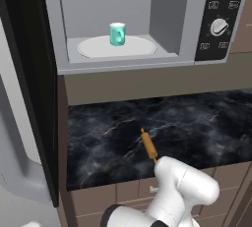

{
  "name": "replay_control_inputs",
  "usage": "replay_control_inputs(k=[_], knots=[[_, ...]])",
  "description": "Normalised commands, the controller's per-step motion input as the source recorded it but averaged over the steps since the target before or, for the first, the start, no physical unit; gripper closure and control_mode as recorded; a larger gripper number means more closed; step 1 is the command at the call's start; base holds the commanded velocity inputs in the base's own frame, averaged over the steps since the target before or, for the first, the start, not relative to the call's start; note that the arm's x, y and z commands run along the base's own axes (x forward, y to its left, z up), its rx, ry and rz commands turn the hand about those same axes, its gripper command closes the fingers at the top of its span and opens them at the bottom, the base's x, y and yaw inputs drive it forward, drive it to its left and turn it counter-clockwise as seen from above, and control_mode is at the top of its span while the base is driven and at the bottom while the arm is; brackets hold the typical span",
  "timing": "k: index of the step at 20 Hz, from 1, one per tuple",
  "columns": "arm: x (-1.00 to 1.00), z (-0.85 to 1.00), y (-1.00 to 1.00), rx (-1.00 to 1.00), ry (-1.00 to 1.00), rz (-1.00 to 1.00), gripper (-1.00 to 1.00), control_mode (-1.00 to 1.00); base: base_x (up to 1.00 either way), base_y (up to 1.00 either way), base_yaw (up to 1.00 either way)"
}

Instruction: Pick the mug from the counter and place it inside the microwave. Then close the microwave.

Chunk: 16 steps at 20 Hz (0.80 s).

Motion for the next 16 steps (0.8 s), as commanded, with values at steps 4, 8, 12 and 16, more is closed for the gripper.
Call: replay_control_inputs(k=[4, 8, 12, 16], knots=[[0.44, 0.00, 0.53, 0.00, 0.43, -0.06, -1.00, -1.00, 0.00, 0.00, 0.00], [0.41, -0.01, 0.64, 0.00, 0.38, -0.09, -1.00, -1.00, 0.00, 0.00, 0.00], [0.62, -0.20, 0.43, 0.00, 0.32, -0.11, -1.00, -1.00, 0.00, 0.00, 0.00], [0.82, -0.22, 0.29, 0.00, 0.34, -0.14, -1.00, -1.00, 0.00, 0.00, 0.00]])
